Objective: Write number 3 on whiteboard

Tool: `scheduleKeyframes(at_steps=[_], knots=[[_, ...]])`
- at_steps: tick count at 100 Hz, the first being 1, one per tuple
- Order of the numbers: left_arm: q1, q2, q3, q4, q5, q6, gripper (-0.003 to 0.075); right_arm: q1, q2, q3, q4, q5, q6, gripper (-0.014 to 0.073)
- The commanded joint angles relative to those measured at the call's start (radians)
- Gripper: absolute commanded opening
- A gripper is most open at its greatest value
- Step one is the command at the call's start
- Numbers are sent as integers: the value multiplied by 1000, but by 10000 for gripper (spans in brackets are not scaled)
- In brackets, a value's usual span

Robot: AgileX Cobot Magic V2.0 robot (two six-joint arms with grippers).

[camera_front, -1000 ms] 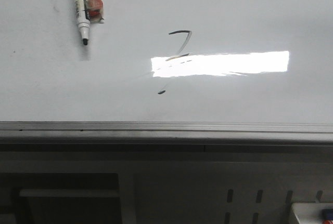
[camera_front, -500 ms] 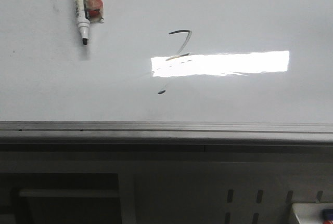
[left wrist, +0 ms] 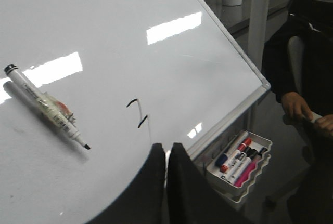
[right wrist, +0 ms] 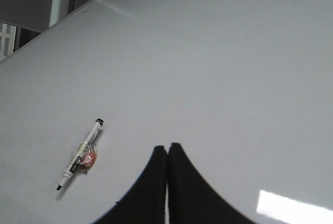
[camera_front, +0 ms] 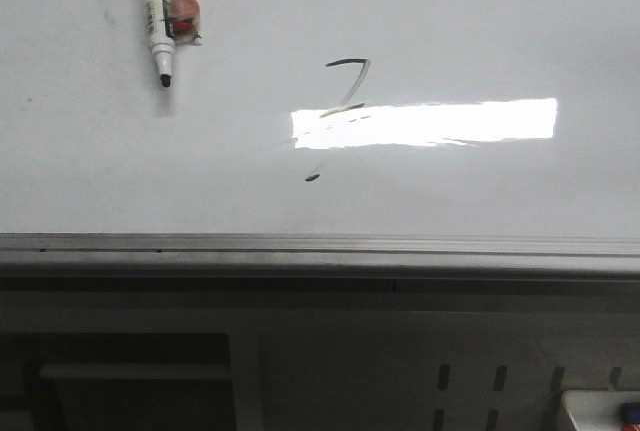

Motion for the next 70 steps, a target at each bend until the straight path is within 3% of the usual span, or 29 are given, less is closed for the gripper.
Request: scheduleKeyframes(at_steps=[1, 13, 29, 46, 70], knots=[[36, 4, 16, 54, -159, -1, -20, -5, 7, -23, -5, -68, -2, -64], [151, -30, 142, 185, -325, -61, -20, -5, 7, -23, -5, -68, -2, -64], [330, -105, 336, 466, -457, -435, -20, -5, 7, -23, -5, -68, -2, -64], [437, -176, 475, 483, -457, -561, -20, -5, 7, -23, -5, -68, -2, -64], [448, -218, 473, 476, -166, -561, -20, -5, 7, -23, -5, -68, -2, -64]])
